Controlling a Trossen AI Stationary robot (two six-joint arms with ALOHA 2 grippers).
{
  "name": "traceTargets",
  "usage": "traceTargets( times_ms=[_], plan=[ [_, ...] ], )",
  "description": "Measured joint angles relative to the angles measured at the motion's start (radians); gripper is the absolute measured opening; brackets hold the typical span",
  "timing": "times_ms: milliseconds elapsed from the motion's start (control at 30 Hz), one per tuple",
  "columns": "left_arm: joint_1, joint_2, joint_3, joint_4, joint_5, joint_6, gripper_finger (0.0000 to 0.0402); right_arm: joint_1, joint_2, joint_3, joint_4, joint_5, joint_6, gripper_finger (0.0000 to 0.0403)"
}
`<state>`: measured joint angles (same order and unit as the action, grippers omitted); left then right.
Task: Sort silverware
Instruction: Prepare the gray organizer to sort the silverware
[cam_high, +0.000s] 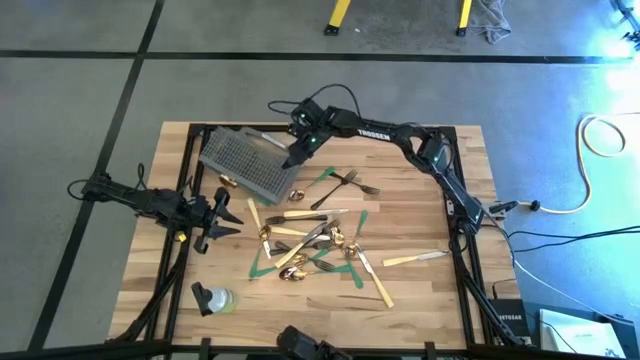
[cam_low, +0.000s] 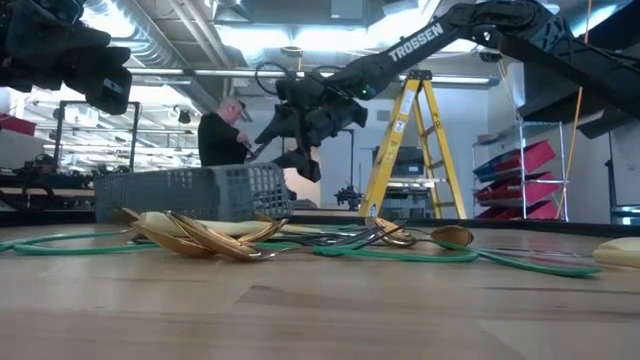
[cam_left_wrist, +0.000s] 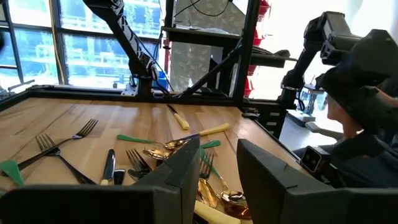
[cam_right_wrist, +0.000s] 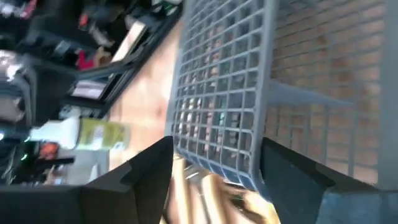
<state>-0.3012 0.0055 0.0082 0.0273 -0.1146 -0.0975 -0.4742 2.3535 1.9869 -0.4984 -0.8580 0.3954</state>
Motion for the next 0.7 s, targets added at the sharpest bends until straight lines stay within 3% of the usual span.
traceTargets(
  times_ms=[200,567,700],
  plan=[
    [0.000,0.000,0.000,0.000,0.000,0.000,0.0092,0.040,0.006,0.000,0.004,0.022,0.021,0.0217],
    [0.000,0.000,0.000,0.000,0.000,0.000,0.0092,0.076,0.008,0.000,-0.012,0.240,0.088,0.0217],
    [0.000,0.000,0.000,0.000,0.000,0.000,0.0092,0.100,0.008,-0.015,-0.022,0.235,0.094,0.0217]
  ],
)
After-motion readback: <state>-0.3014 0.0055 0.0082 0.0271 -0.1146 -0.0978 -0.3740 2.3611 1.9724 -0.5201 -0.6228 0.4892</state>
